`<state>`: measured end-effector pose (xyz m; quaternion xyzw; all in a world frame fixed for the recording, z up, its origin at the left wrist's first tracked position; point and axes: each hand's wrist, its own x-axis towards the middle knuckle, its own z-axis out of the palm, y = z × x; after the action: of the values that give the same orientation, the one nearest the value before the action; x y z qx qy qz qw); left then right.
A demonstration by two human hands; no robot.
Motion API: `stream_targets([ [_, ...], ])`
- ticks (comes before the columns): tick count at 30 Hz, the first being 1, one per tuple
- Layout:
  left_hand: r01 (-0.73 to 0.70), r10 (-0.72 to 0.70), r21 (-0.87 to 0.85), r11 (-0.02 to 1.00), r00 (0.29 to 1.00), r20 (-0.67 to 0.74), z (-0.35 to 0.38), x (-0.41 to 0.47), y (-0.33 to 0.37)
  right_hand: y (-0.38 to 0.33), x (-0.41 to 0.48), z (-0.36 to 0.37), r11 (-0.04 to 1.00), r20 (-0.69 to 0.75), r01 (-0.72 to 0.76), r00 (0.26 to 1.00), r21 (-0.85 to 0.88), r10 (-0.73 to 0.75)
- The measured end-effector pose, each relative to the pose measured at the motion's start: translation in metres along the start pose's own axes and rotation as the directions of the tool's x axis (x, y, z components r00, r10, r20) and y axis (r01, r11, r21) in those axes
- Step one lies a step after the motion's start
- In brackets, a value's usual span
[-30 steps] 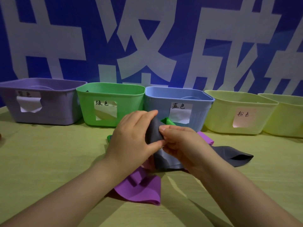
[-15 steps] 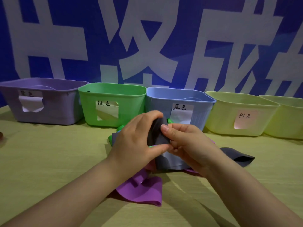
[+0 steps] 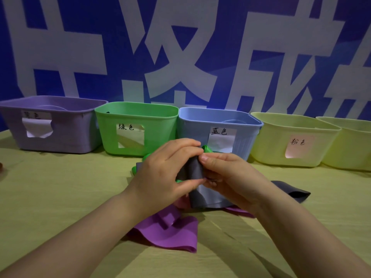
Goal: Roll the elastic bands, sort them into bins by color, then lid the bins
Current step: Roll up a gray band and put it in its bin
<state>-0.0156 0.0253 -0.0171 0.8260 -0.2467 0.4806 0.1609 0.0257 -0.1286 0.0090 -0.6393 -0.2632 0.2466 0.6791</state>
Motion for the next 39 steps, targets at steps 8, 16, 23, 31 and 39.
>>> stream_targets([
  [8,0.024,-0.024,-0.015,1.0,0.999,0.026,0.002,0.001,0.005,0.003,-0.001,0.001,1.0,-0.021,0.023,1.0,-0.003,-0.023],
  [16,0.078,-0.077,-0.079,0.994,0.997,0.025,0.006,-0.003,0.004,0.001,0.0,-0.001,0.999,-0.027,0.044,0.999,-0.006,-0.045],
  [23,0.017,-0.011,-0.077,0.997,0.997,0.077,0.003,-0.003,-0.001,-0.004,-0.003,-0.001,0.999,0.051,0.03,0.998,0.034,-0.032],
  [31,0.046,-0.041,-0.072,0.996,0.997,0.069,0.005,-0.001,0.003,-0.007,-0.005,-0.007,0.997,0.054,-0.037,0.998,-0.063,0.041],
  [39,0.084,-0.076,-0.091,0.992,0.994,0.084,0.005,0.0,0.007,-0.003,-0.002,-0.004,0.997,-0.015,0.005,1.0,-0.072,-0.007],
])
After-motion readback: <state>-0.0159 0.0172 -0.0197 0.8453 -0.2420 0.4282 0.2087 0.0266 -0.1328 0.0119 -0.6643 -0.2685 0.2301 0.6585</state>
